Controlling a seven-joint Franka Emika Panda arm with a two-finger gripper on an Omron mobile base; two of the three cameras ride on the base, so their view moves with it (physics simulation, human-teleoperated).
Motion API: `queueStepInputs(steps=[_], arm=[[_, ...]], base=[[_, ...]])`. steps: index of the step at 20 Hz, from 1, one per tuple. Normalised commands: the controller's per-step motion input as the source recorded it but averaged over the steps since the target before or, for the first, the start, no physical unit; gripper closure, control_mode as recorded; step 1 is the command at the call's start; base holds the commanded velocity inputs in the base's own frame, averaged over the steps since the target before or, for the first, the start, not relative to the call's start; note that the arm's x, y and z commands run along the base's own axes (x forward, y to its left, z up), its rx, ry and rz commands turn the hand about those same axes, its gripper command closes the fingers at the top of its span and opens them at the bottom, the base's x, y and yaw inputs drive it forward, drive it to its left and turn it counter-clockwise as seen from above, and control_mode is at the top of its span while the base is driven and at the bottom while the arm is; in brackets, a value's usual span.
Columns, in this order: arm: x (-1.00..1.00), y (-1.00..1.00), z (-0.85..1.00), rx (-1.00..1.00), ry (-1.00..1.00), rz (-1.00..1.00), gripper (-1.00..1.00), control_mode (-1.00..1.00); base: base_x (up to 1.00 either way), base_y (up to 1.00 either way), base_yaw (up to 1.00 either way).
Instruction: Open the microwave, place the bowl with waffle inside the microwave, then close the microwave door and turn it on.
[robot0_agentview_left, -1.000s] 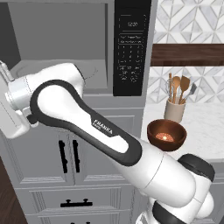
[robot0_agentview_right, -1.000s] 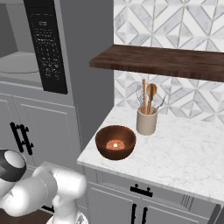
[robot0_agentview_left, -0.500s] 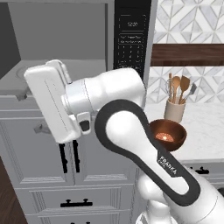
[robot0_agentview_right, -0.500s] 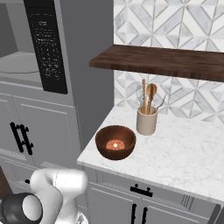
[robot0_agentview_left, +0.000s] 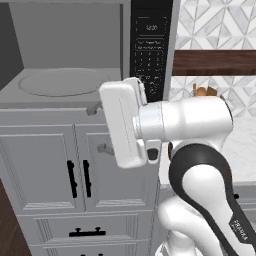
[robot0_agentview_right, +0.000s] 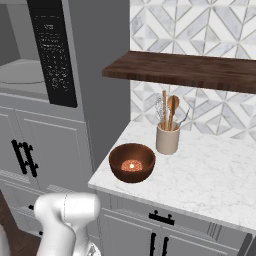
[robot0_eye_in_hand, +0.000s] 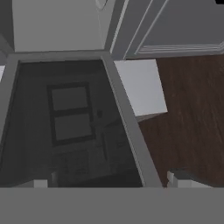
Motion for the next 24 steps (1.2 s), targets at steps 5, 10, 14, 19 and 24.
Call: queueStepInputs(steps=[5, 10, 14, 19, 24], arm=[[0.05, -1.00, -0.14, 0.00, 0.00, -0.14, -1.00, -1.00], [0.00, -1.00, -0.29, 0.00, 0.00, -0.11, -1.00, -1.00], [0.00, -1.00, -0.35, 0.00, 0.00, -0.07, -1.00, -1.00], [0.00, -1.00, -0.47, 0.00, 0.00, -0.07, -1.00, -1.00], [0.00, -1.00, -0.60, 0.00, 0.01, -0.12, -1.00, -1.00]], base=[[0.00, 0.00, 0.00], [0.00, 0.00, 0.00], [0.00, 0.00, 0.00], [0.00, 0.00, 0.00], [0.00, 0.00, 0.00]])
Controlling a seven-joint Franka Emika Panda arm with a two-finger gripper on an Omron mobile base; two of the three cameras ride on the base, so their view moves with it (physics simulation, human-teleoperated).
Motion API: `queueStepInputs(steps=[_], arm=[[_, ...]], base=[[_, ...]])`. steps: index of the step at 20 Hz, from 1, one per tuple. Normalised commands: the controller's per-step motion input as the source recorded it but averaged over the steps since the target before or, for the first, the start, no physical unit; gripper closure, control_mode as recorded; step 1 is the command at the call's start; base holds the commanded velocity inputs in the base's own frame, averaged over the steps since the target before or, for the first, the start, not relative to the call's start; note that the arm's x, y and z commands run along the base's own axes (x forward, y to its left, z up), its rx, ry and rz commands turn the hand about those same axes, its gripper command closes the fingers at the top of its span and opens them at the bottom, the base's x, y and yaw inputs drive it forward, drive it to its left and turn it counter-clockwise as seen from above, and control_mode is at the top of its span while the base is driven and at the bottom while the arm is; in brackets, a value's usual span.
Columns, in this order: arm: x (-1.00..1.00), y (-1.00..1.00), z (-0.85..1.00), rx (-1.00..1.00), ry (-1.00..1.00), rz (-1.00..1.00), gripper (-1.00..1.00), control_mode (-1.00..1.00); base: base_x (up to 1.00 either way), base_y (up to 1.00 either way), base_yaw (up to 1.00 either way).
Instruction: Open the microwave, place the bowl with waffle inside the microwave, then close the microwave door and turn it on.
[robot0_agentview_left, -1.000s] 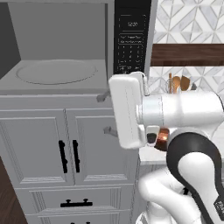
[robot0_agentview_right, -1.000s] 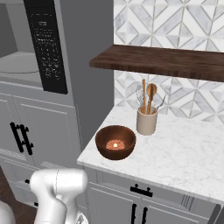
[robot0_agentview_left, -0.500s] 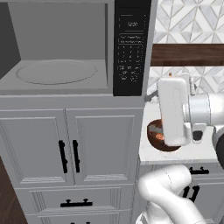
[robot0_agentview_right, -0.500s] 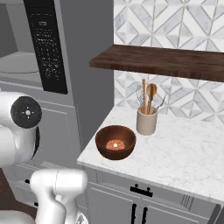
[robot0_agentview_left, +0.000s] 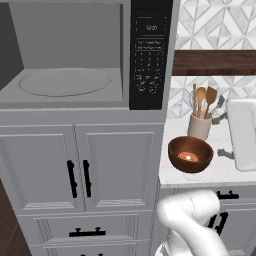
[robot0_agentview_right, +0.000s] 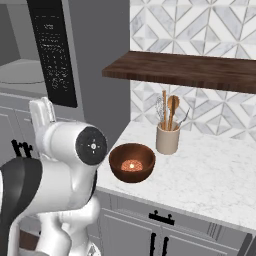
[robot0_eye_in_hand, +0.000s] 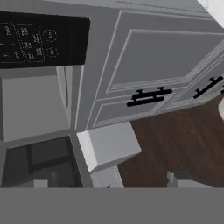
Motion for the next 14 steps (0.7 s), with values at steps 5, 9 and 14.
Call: queueStepInputs(steps=[5, 9, 14], arm=[[0.35, -1.00, -0.79, 0.00, 0.13, -0.14, -1.00, -1.00], [0.61, -1.00, -0.92, -0.01, 0.17, -0.10, -1.00, -1.00], [0.88, -0.93, -0.85, -0.03, 0.18, -0.02, -1.00, -1.00]], base=[[0.00, 0.00, 0.00], [0.00, 0.00, 0.00], [0.00, 0.00, 0.00]])
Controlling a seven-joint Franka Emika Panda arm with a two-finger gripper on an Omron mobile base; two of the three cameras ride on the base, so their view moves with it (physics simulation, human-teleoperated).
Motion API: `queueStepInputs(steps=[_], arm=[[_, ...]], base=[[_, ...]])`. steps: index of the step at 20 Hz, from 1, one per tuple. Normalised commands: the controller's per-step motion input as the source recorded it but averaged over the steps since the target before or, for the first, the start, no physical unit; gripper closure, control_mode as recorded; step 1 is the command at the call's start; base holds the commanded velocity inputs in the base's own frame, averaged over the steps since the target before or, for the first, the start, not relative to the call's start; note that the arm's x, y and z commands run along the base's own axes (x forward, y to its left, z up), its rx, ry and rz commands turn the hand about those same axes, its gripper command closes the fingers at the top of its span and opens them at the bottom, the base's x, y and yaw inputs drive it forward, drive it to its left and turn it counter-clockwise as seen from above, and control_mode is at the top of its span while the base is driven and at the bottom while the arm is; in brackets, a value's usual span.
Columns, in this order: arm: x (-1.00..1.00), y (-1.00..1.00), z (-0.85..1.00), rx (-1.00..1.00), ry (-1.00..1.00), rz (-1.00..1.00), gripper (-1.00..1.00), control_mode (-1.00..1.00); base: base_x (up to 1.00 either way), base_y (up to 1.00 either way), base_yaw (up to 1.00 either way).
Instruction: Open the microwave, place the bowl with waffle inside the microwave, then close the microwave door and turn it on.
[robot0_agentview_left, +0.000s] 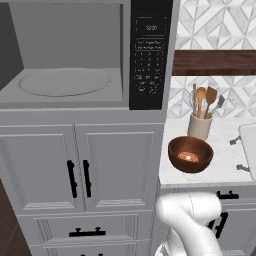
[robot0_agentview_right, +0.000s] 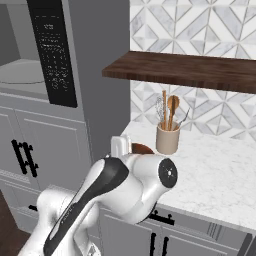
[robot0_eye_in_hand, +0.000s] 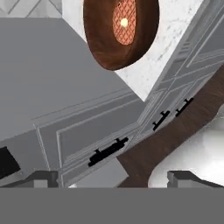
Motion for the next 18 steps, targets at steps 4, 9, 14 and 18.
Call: queueStepInputs(steps=[4, 9, 14, 18], arm=[[0.84, -0.69, -0.73, -0.06, 0.23, 0.00, -1.00, -1.00], [0.58, -0.29, -0.65, -0.06, 0.15, 0.00, -1.00, -1.00], [0.33, 0.00, -0.47, -0.03, 0.04, 0.00, -1.00, -1.00], [0.42, 0.00, -0.43, -0.03, 0.03, 0.00, -1.00, -1.00]], base=[[0.00, 0.00, 0.00], [0.00, 0.00, 0.00], [0.00, 0.00, 0.00], [0.00, 0.00, 0.00]])
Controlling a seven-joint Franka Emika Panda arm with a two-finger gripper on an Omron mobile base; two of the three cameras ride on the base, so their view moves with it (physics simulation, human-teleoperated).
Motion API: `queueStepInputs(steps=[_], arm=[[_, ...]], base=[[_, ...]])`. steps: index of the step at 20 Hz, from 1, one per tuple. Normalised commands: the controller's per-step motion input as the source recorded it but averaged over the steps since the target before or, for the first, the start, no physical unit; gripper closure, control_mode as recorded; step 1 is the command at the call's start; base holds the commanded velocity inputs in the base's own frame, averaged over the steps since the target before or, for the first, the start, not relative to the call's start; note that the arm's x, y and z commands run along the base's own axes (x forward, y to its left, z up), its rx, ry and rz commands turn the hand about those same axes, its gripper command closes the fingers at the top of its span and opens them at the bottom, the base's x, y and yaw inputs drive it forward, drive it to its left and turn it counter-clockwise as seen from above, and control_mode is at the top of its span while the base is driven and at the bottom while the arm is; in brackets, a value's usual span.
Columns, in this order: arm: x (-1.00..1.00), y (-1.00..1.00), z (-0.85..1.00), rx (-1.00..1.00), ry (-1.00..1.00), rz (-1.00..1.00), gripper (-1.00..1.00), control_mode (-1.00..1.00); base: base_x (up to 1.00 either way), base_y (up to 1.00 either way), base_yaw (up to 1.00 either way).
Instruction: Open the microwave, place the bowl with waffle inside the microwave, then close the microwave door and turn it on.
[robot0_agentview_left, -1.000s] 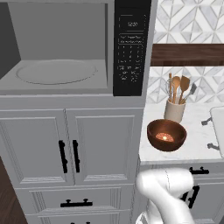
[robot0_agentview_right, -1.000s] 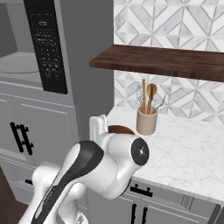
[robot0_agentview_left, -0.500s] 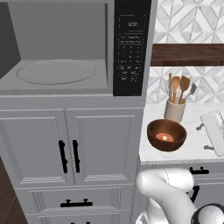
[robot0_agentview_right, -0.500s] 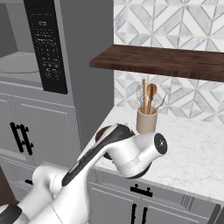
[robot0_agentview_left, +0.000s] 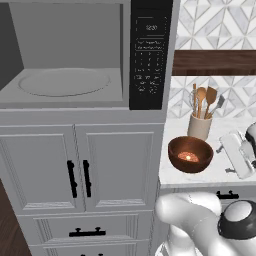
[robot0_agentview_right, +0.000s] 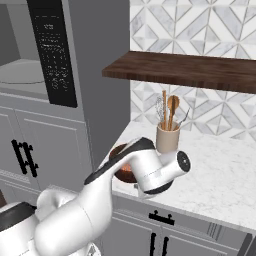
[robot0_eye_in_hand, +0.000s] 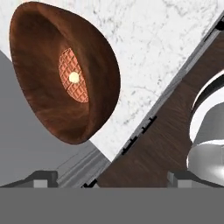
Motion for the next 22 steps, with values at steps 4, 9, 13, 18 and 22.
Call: queueStepInputs(steps=[4, 9, 13, 18, 22], arm=[[0.55, 0.00, -0.25, -0.01, 0.05, 0.00, -1.00, -1.00], [0.49, 0.00, -0.26, -0.02, 0.08, 0.00, -1.00, -1.00], [0.30, 0.00, -0.33, -0.02, 0.10, 0.00, -1.00, -1.00], [0.28, 0.00, -0.29, -0.01, 0.09, 0.00, -1.00, -1.00], [0.26, 0.03, -0.29, -0.03, 0.11, 0.00, -1.00, -1.00]], base=[[0.00, 0.00, 0.00], [0.00, 0.00, 0.00], [0.00, 0.00, 0.00], [0.00, 0.00, 0.00], [0.00, 0.00, 0.00]])
